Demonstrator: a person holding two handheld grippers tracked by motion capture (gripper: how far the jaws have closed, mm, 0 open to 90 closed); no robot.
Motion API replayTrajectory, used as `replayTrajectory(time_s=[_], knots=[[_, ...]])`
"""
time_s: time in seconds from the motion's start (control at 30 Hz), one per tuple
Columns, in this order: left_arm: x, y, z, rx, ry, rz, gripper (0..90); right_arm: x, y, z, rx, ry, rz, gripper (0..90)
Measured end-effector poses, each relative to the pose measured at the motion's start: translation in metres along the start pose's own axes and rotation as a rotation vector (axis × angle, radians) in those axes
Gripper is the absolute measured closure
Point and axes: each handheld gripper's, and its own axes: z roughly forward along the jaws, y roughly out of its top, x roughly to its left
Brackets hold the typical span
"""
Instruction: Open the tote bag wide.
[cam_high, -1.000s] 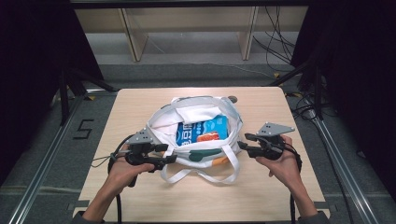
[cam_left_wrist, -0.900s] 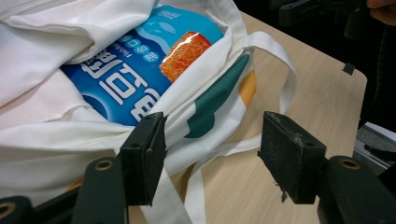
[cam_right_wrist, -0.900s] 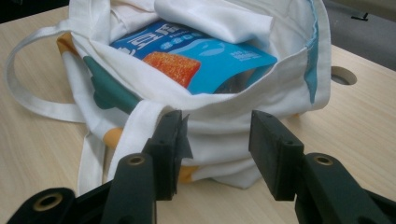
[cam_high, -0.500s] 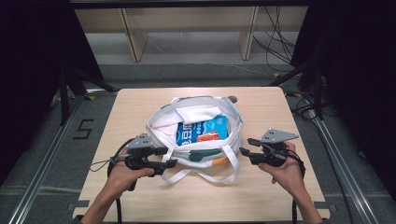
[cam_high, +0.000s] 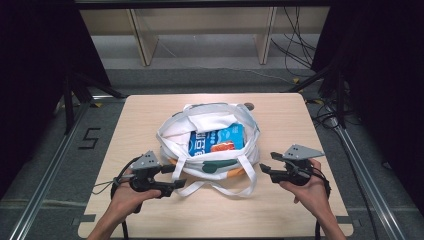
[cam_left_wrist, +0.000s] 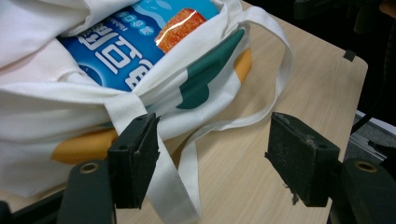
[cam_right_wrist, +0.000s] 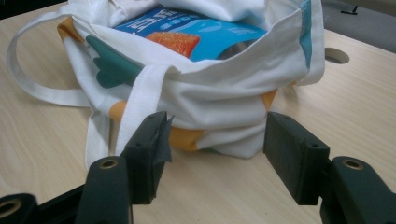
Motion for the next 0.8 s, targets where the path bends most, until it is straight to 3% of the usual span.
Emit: replayTrajectory(time_s=[0.07, 0.17, 0.2, 0.3, 0.33, 0.37, 0.43, 0.47, 0.57, 0.6, 0.67, 0.7, 0.73, 0.77, 0.8], knots=[[-0.001, -0.004, 0.0, -0.005, -0.001, -0.005, 32.3, 0.0, -0.002, 0.0, -0.006, -0.002, -0.012, 40.3], [-0.005, -0.009, -0.002, 0.005, 0.007, -0.006, 31.9, 0.005, -0.006, -0.002, 0.009, 0.001, 0.022, 39.5], [-0.006, -0.011, -0.004, 0.009, 0.024, -0.001, 31.6, 0.004, -0.007, -0.003, 0.008, 0.002, 0.01, 39.1], [-0.011, -0.014, -0.006, -0.009, 0.018, 0.003, 31.4, 0.005, -0.011, -0.003, -0.002, -0.002, -0.006, 38.1], [-0.012, -0.015, -0.007, -0.006, 0.012, 0.011, 31.2, 0.007, -0.012, -0.004, 0.012, 0.002, 0.017, 37.8], [-0.013, -0.017, -0.008, -0.005, 0.014, 0.018, 31.1, 0.006, -0.014, -0.004, 0.003, -0.004, -0.005, 37.7], [-0.015, -0.02, -0.008, -0.006, 0.018, 0.011, 31.1, 0.01, -0.018, -0.005, 0.013, 0.003, 0.023, 37.7], [-0.015, -0.023, -0.007, 0.004, 0.015, 0.023, 31.0, 0.008, -0.019, -0.004, -0.001, 0.002, -0.011, 37.5], [-0.018, -0.031, -0.004, 0.008, 0.017, 0.008, 30.6, 0.012, -0.024, -0.006, 0.011, -0.002, 0.018, 37.0], [-0.018, -0.034, -0.002, 0.001, 0.007, 0.003, 30.4, 0.011, -0.025, -0.007, 0.014, 0.006, 0.003, 36.9], [-0.016, -0.039, -0.001, 0.01, 0.012, 0.02, 30.2, 0.013, -0.029, -0.008, 0.012, 0.002, 0.024, 36.6], [-0.016, -0.042, 0.0, 0.012, 0.024, 0.016, 30.2, 0.014, -0.032, -0.008, 0.014, -0.001, 0.031, 36.5], [-0.016, -0.044, 0.001, 0.008, 0.035, -0.003, 30.3, 0.013, -0.034, -0.008, 0.012, 0.006, 0.009, 36.5], [-0.014, -0.046, 0.0, 0.014, 0.04, 0.006, 30.3, 0.014, -0.036, -0.009, 0.013, 0.001, 0.023, 36.5], [-0.014, -0.048, 0.0, 0.001, 0.033, -0.019, 30.3, 0.014, -0.038, -0.009, 0.016, 0.003, 0.011, 36.5]])
